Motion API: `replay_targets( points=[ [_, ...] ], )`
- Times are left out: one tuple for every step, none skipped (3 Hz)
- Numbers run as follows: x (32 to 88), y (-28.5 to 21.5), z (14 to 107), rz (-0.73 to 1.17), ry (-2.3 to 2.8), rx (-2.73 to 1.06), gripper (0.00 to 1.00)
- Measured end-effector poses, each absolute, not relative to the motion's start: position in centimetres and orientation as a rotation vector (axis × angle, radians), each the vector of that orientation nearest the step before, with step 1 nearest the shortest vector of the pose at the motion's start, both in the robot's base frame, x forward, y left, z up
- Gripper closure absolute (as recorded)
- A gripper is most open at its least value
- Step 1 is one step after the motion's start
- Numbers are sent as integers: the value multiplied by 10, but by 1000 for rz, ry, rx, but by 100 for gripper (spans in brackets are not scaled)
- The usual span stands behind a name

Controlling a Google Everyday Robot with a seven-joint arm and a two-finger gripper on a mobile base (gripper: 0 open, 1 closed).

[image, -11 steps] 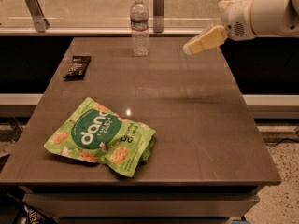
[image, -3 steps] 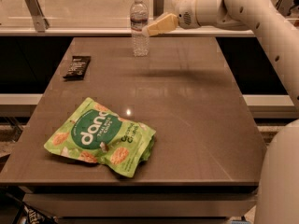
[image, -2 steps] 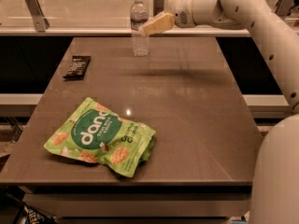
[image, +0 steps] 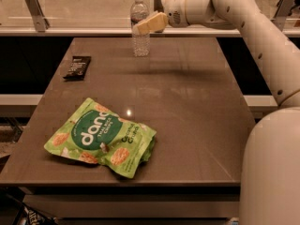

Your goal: Pick water bottle

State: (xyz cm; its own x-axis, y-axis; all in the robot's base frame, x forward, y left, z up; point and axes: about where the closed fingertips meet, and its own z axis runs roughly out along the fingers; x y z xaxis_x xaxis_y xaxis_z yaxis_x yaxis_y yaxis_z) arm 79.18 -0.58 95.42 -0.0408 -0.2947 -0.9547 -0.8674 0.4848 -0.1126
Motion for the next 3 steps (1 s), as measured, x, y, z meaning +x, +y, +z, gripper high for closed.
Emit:
replay_targets(
  points=[
    [801,3,951,654,1569,-1022,0],
    [809,9,949,673,1548,-1021,0],
    [815,14,948,687,1534,-1022,0]
  ],
)
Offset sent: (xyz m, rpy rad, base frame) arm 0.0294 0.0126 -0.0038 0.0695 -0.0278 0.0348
